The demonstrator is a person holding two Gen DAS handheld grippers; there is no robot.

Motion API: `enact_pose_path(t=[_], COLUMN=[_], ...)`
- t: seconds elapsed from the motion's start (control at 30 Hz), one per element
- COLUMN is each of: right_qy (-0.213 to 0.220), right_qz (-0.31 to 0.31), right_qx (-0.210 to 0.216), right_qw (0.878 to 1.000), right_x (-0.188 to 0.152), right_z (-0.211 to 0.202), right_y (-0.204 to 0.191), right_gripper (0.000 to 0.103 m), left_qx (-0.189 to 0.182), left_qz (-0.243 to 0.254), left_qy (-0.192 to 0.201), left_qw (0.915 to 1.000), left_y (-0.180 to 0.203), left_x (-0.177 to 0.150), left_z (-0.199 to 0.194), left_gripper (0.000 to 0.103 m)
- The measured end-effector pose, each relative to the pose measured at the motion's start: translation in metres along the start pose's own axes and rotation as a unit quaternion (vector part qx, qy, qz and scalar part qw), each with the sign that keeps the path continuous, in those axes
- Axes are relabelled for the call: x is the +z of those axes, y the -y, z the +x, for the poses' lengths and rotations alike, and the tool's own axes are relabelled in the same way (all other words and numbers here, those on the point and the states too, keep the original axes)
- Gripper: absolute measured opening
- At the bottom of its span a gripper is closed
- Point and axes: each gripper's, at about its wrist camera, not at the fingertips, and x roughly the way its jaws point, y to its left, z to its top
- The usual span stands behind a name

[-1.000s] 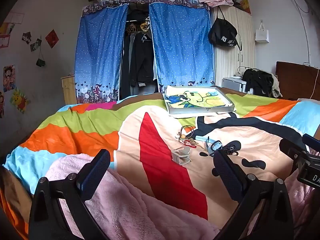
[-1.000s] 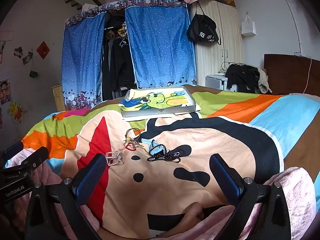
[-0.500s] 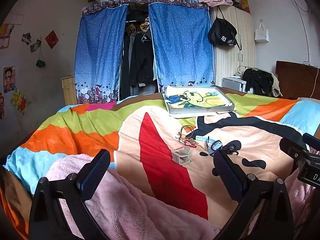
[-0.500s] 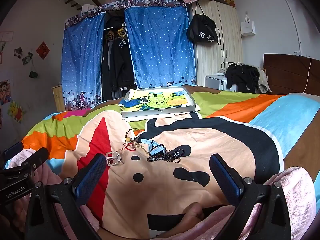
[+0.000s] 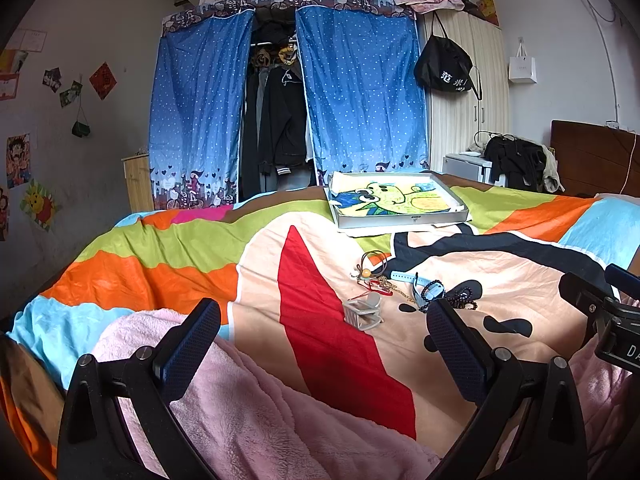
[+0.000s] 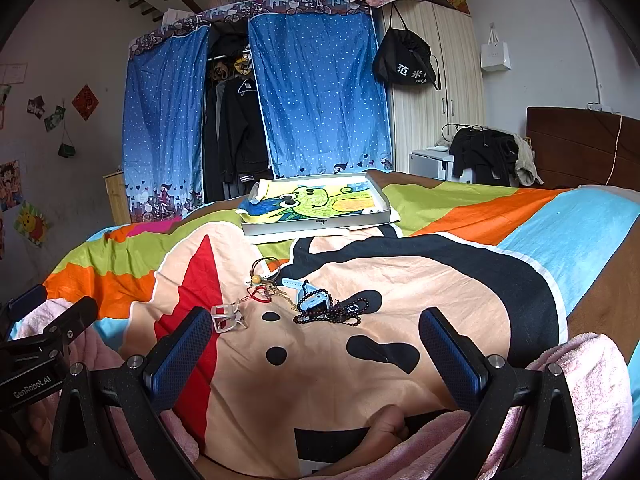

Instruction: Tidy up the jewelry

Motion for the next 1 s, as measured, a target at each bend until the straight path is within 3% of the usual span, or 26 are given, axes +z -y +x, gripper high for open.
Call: enact_pose_path(t=[1.0], right_qy=[0.000], right_qz=[0.001], right_qx=[0.001], right_qw=[1.000], right_x=[-0.0009], right_z=[0.0016], right_y=[0.0017], right_gripper=[0.103], left_qx=[0.001], left_qz=[0.002], left_qy=[0.001], left_qw=[1.0000], left_y=[0.0002], left_x=[0.0000], left_z=[-0.0001], left_gripper=[0.101])
